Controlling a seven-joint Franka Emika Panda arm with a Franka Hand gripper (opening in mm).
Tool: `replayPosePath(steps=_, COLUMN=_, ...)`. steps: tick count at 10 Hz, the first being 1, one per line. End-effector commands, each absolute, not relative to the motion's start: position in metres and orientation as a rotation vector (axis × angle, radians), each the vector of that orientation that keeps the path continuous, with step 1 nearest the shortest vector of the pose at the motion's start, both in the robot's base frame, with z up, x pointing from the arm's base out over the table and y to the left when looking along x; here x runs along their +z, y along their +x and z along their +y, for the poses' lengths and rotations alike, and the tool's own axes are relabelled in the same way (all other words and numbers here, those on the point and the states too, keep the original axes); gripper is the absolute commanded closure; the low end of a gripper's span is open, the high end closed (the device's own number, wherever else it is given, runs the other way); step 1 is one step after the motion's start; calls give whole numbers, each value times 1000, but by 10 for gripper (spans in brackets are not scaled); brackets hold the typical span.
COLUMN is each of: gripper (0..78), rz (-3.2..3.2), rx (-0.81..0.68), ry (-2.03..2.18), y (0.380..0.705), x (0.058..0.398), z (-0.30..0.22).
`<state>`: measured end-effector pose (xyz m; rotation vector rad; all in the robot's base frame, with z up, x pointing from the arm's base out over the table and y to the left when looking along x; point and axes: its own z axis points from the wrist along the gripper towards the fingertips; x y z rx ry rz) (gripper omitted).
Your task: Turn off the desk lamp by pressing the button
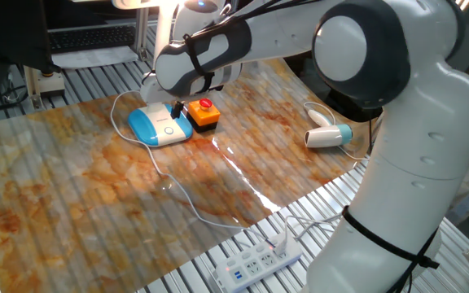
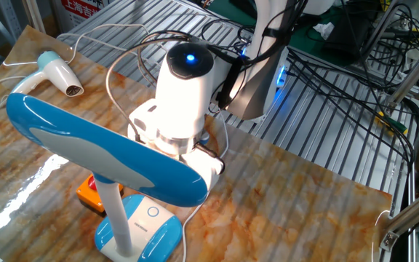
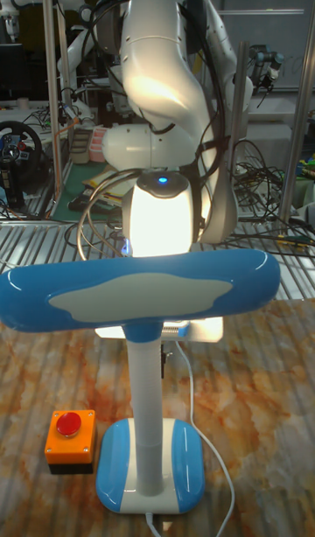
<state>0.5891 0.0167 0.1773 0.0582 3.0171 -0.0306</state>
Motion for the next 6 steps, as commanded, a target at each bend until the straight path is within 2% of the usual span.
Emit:
replayPosePath(steps=1, gripper=776, rz=3020, rx=-24, ry=49, y=603, x=169, z=15)
replayPosePath(steps=6, gripper=776, rz=3035, rx=-9, ry=51, y=604, x=160, z=16)
